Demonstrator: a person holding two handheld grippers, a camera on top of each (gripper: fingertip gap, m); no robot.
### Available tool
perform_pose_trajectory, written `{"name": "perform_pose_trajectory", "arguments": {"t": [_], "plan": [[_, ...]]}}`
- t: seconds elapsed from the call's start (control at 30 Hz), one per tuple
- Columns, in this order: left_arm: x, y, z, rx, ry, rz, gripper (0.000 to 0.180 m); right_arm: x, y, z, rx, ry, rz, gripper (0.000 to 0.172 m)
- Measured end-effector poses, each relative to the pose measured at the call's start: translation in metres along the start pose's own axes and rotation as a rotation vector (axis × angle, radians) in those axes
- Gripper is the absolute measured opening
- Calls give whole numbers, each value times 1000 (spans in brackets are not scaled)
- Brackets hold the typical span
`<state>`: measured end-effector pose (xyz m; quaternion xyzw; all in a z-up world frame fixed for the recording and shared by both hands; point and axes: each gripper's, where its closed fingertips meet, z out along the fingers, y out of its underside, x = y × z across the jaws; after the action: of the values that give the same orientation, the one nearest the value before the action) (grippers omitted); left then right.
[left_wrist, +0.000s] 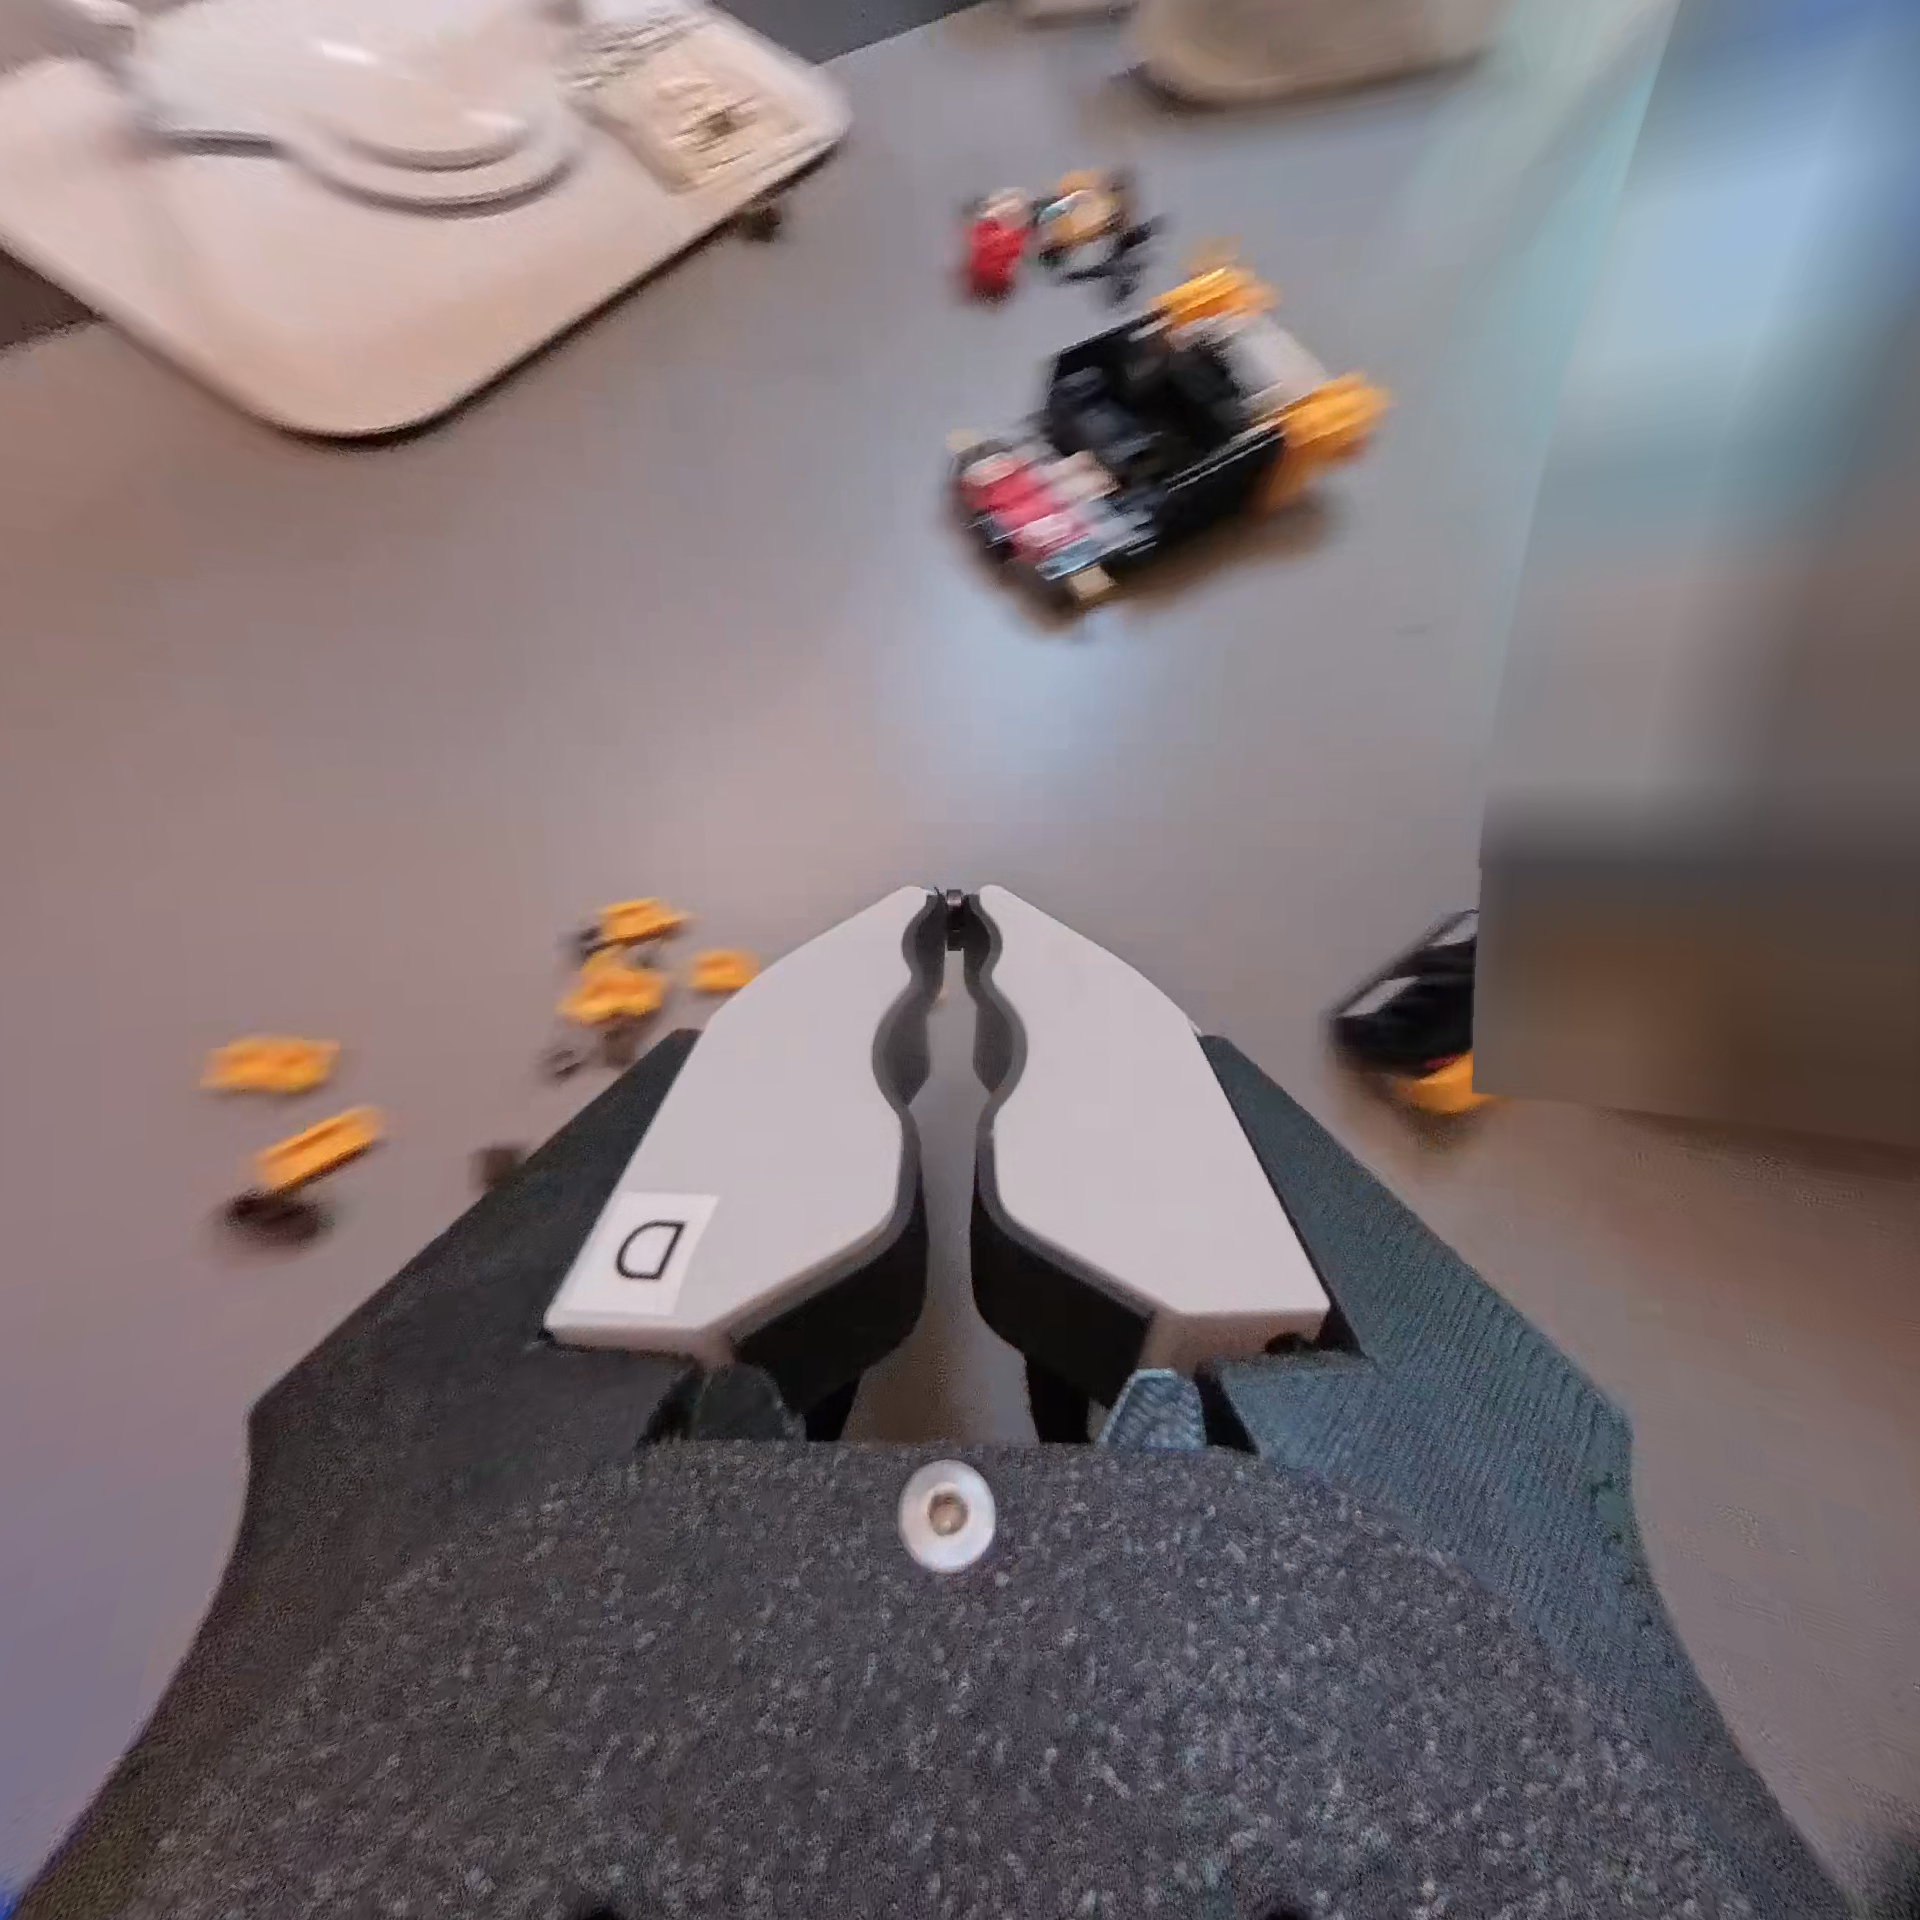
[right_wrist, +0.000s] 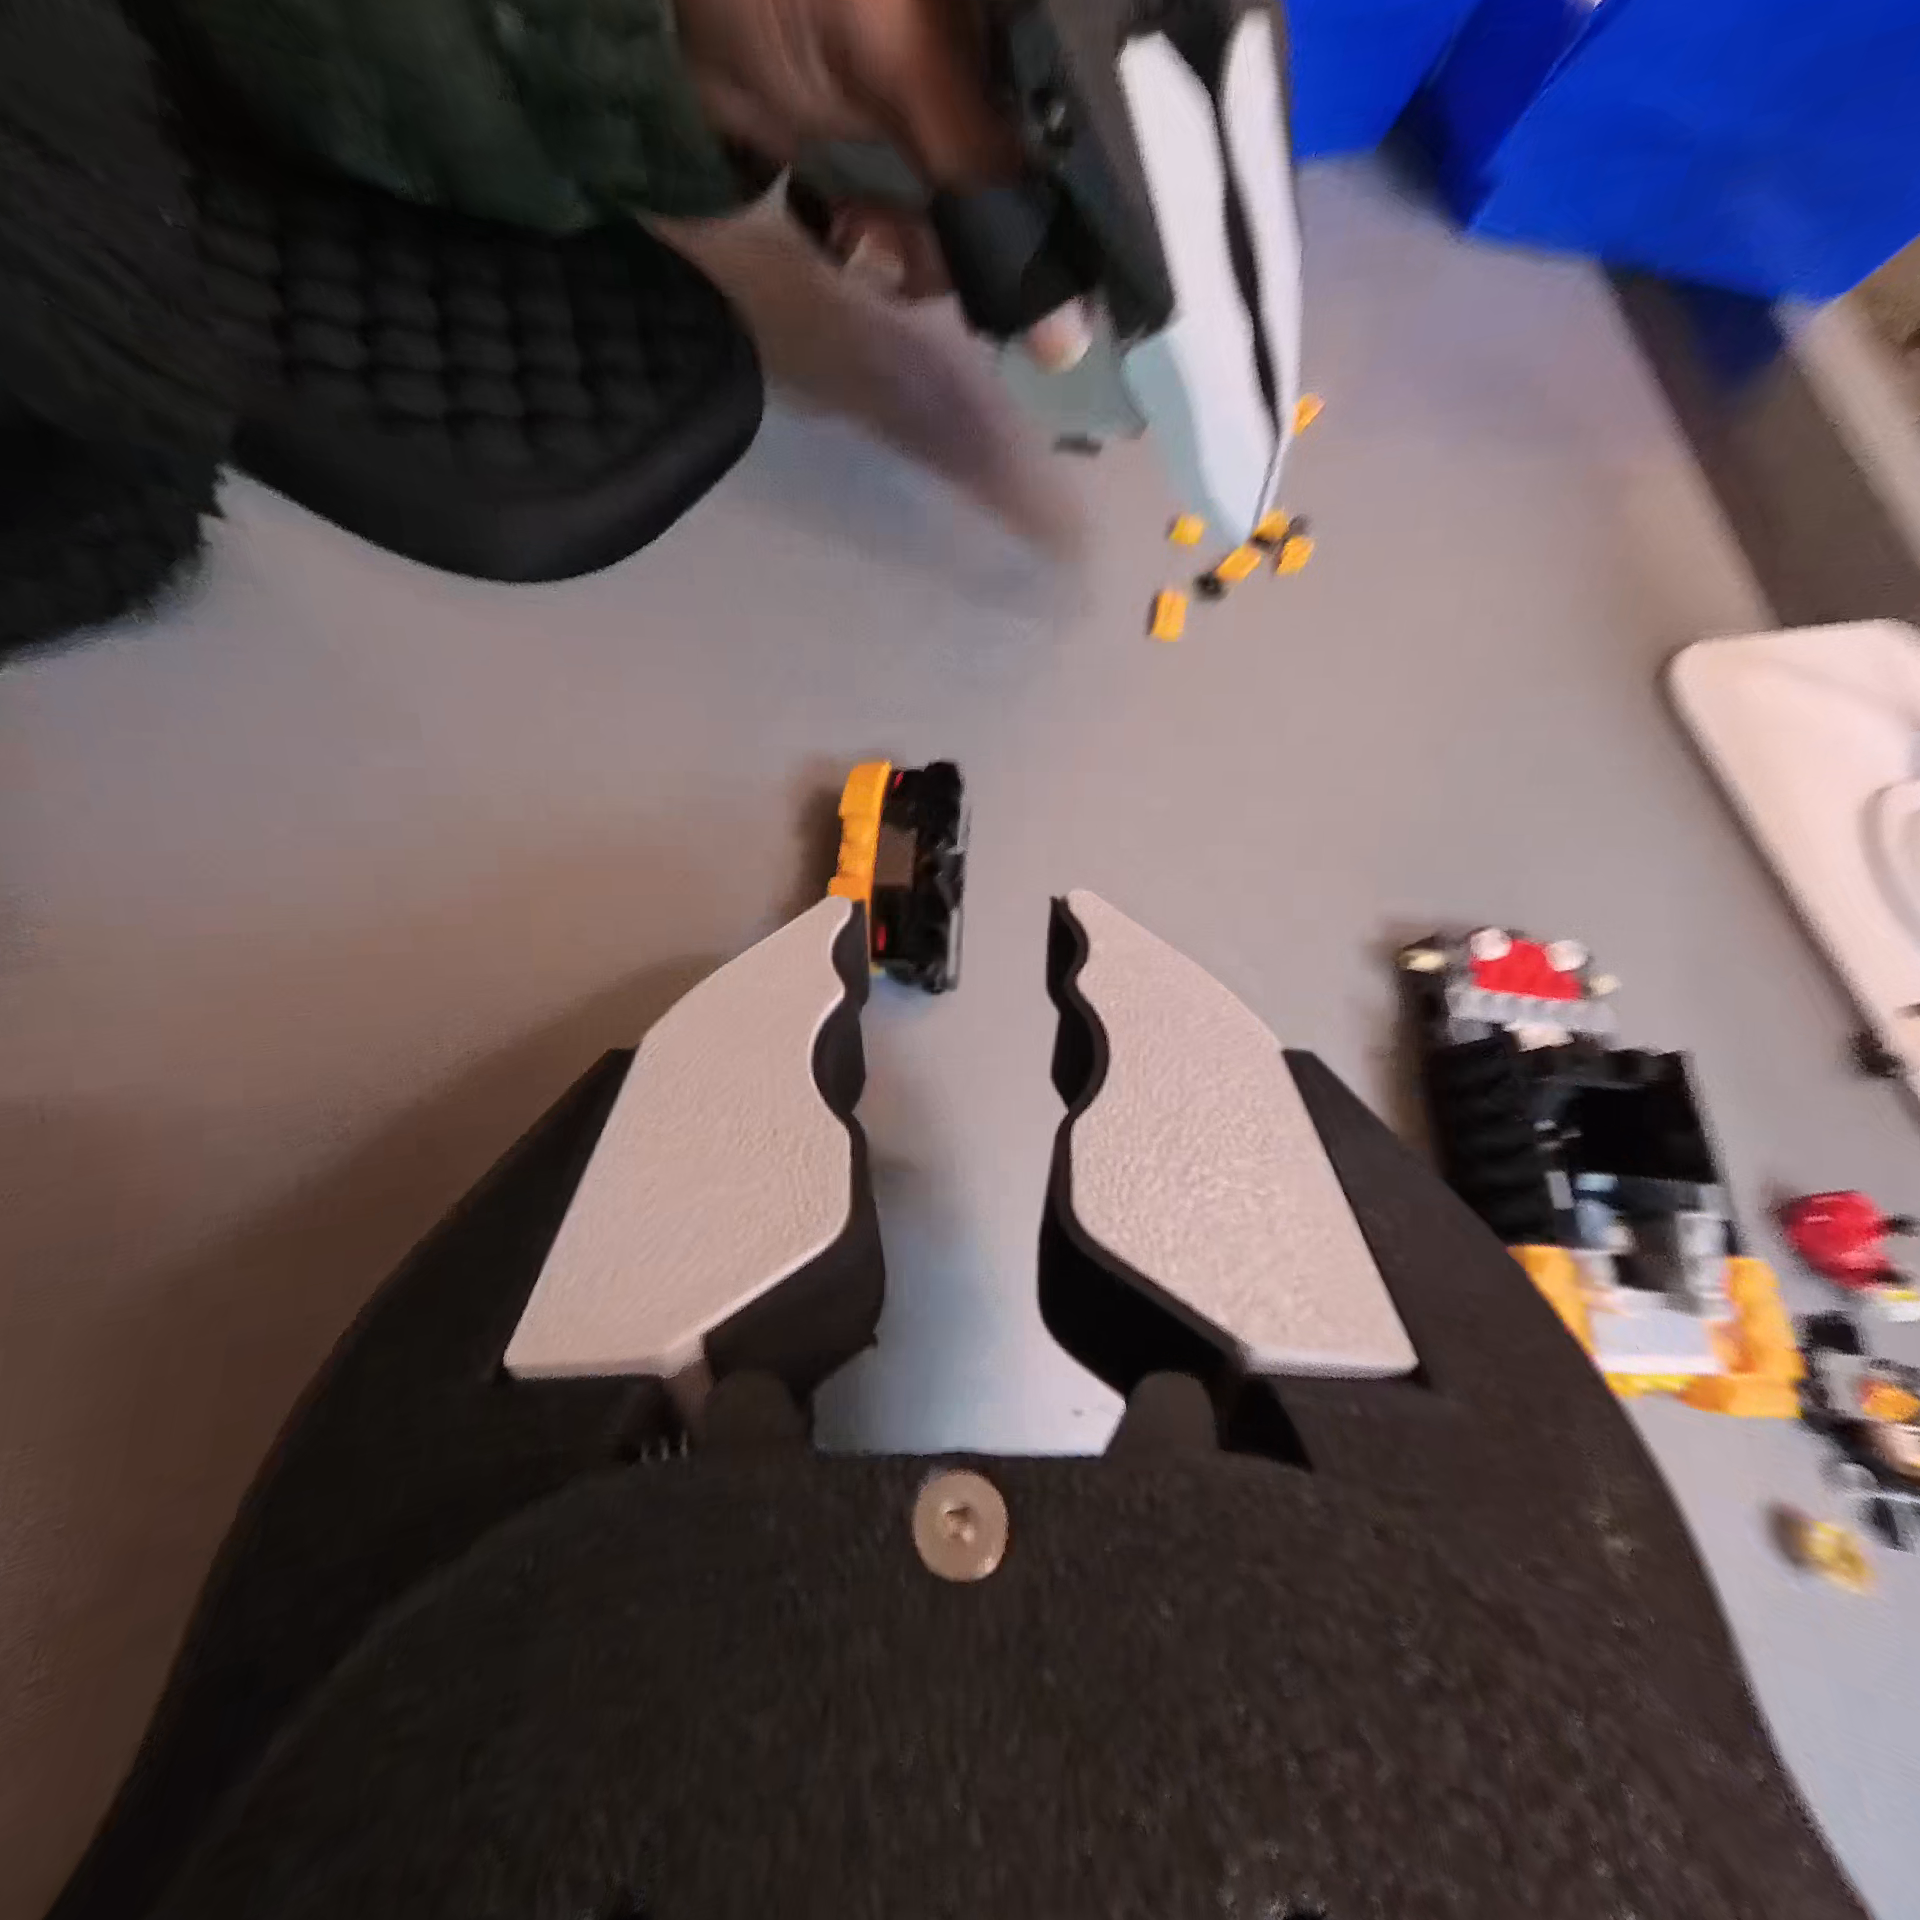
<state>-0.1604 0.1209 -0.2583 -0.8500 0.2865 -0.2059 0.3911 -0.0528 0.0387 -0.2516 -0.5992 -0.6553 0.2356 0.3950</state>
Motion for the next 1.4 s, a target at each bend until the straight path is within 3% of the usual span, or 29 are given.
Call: {"name": "perform_pose_trajectory", "arguments": {"t": [0.03, 0.2, 0.33, 0.43, 0.5, 0.57, 0.7, 0.9, 1.03, 1.17, 1.27, 1.4], "plan": [[-13, 6, -1, -31, -71, 19, 3, -3, 6, 6, -29, -18, 19, 35], [-38, 28, 0, -142, -210, 43, 37, -13, 23, 28, -122, -36, 30, 39], [-40, 27, -1, -143, -222, 69, 57, -12, 24, 35, -137, -19, 28, 39], [-36, 24, -3, -115, -195, 102, 66, -11, 25, 35, -140, -19, 19, 28], [-20, 15, -5, -55, -103, 119, 61, -11, 24, 33, -127, -17, 20, 28], [13, 6, -7, 17, 101, 128, 48, -6, 15, 29, -64, -4, 59, 27], [74, -15, -18, 148, 457, 25, 42, 16, -15, 10, 153, 23, 259, 27], [110, -10, -8, 95, 701, -133, 47, 26, -34, -8, 339, -10, 400, 27], [122, -32, -15, 212, 776, -157, 41, 30, -57, -28, 534, -116, 550, 27], [128, -46, -27, 302, 787, -102, 28, 30, -62, -36, 619, -210, 651, 26], [125, -42, -25, 279, 714, -41, 28, 28, -57, -32, 572, -214, 631, 27], [124, -34, -21, 228, 582, 118, 29, 26, -48, -27, 439, -111, 434, 29]]}}
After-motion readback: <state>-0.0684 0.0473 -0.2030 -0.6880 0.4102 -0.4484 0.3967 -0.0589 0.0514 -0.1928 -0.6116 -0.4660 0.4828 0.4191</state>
